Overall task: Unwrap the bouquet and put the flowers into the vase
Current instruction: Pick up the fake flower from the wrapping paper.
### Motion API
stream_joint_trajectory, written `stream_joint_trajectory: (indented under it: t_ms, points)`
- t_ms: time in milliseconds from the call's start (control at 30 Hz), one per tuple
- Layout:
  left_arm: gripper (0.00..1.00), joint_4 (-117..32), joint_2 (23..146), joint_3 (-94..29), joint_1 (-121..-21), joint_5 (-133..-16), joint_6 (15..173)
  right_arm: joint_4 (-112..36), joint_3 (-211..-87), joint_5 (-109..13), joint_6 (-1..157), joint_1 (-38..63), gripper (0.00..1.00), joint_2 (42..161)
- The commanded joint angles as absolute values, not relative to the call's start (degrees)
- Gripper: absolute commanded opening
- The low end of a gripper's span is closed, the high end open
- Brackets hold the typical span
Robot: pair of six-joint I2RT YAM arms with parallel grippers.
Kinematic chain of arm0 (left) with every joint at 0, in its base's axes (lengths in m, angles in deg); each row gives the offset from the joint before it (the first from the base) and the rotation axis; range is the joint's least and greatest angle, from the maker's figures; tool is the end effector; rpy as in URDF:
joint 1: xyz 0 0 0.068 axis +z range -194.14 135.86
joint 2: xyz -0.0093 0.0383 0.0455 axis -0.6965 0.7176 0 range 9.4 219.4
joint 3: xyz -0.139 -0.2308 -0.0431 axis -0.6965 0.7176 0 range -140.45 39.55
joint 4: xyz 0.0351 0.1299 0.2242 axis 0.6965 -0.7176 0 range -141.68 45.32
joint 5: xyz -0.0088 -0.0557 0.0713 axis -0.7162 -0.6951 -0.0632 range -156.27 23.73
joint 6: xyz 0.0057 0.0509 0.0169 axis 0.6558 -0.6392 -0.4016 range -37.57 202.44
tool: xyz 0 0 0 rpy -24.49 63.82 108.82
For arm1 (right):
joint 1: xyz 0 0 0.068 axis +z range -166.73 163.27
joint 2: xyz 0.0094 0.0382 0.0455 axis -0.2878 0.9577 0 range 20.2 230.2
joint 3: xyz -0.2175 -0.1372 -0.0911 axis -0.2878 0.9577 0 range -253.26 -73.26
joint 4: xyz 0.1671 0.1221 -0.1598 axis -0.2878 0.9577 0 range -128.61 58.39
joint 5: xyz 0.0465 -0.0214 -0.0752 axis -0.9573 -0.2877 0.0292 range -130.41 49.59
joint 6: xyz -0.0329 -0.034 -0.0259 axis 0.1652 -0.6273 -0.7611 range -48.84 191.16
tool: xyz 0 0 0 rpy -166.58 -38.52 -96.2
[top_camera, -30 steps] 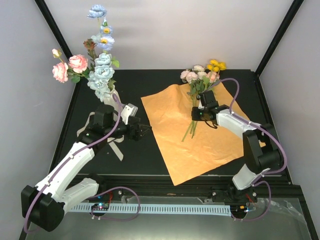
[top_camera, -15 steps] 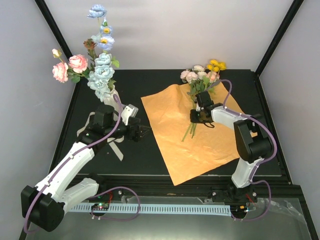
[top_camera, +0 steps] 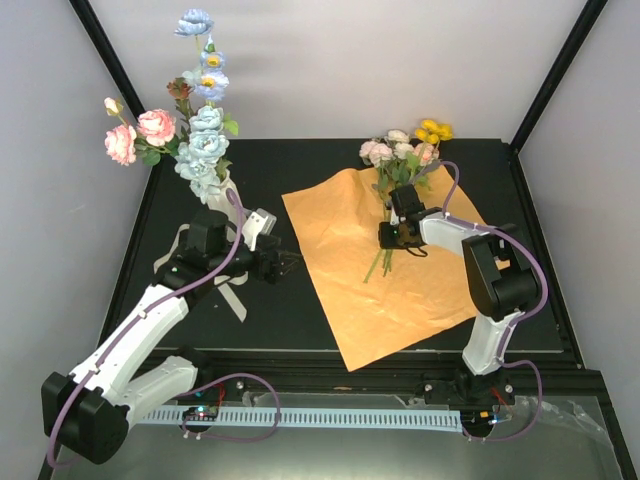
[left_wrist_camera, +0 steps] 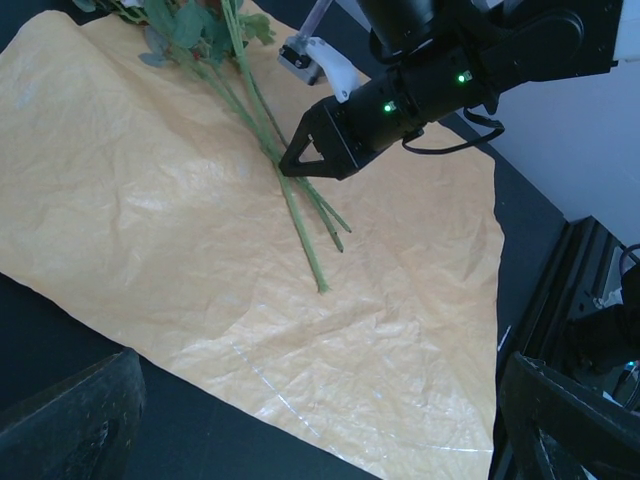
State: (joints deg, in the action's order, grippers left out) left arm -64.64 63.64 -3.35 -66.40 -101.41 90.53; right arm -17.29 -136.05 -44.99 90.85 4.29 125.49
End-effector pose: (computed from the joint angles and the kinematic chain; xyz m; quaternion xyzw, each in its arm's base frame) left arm 0.1828 -0.0969 0.2849 0.2493 0.8065 -0.3762 0.3820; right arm 0.3343 0.1315 0.1485 -0.0204 0.9731 0.1151 0.1986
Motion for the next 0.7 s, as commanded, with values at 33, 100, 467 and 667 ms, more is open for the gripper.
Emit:
stream_joint_trajectory:
  t_ms: [33, 100, 467, 667]
  points:
    - [0.99, -64.8, 62.1, -5.3, -66.8, -102.1, 89.7, -18.7, -136.6, -45.0, 90.2, 3.9, 0.07, 123.3]
    - [0.99, -64.6, 62.1, -5.1, -66.8, -102.1, 89.8, -18.8, -136.3, -44.4, 90.1, 3.9, 0.05, 122.1]
    - [0.99, -65.0, 62.0, -5.1, -66.7, -102.0, 89.6, -19.7, -134.0, -44.5, 91.0, 3.9, 0.05, 117.5]
    - [0.99, -65.1, 61.8, -5.2, -66.8, -101.9, 89.7, -20.1, -132.6, -45.9, 91.4, 3.9, 0.06, 117.2]
